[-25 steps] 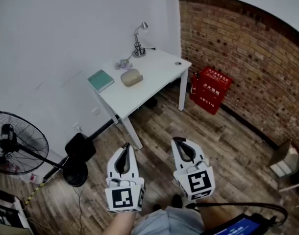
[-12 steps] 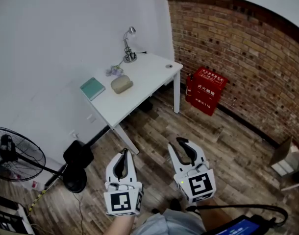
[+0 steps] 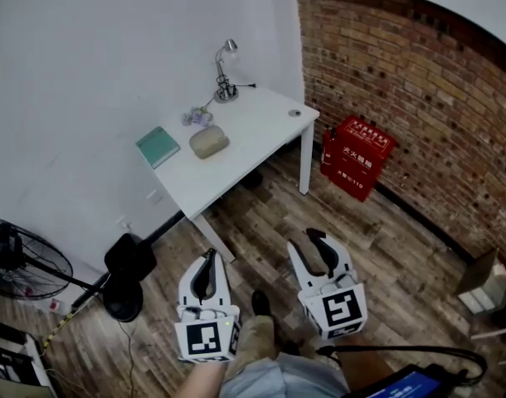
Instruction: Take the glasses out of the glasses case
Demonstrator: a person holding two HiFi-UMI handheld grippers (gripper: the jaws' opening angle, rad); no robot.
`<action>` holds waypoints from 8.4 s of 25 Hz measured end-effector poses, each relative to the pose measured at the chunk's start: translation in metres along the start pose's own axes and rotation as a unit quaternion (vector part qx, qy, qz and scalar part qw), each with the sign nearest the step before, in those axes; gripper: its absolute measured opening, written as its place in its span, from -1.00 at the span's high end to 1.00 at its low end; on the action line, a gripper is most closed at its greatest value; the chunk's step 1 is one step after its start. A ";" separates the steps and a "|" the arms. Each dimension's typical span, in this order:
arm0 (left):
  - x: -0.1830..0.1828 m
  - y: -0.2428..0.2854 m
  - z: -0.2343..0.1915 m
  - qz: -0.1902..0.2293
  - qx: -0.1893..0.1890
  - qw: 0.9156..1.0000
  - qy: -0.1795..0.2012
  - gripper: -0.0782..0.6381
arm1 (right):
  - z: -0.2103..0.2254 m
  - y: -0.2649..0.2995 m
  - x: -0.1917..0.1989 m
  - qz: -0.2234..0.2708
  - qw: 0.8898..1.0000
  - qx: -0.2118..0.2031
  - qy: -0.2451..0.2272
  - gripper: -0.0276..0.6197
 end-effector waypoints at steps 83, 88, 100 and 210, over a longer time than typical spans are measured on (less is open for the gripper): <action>0.117 0.506 -0.213 -0.141 -0.276 0.949 -0.057 0.76 | 0.202 0.660 0.187 -0.290 0.833 -0.460 -0.103 0.53; 0.125 0.512 -0.215 -0.148 -0.277 0.948 -0.060 0.76 | 0.201 0.662 0.198 -0.306 0.818 -0.474 -0.110 0.53; 0.134 0.516 -0.220 -0.157 -0.282 0.944 -0.066 0.76 | 0.193 0.662 0.212 -0.333 0.787 -0.497 -0.150 0.64; -0.037 0.482 -0.215 0.078 -0.183 0.980 -0.004 0.76 | 0.209 0.563 -0.088 0.098 0.977 -0.169 -0.079 0.82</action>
Point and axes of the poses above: the fingertips, and each gripper's own axes: y forward along the fingers, z to its right, x out of its underside, the point moved 10 cm from there along -y, backward along the fingers, and after that the axes turned 10 degrees about -x, right-handed, at the moved point
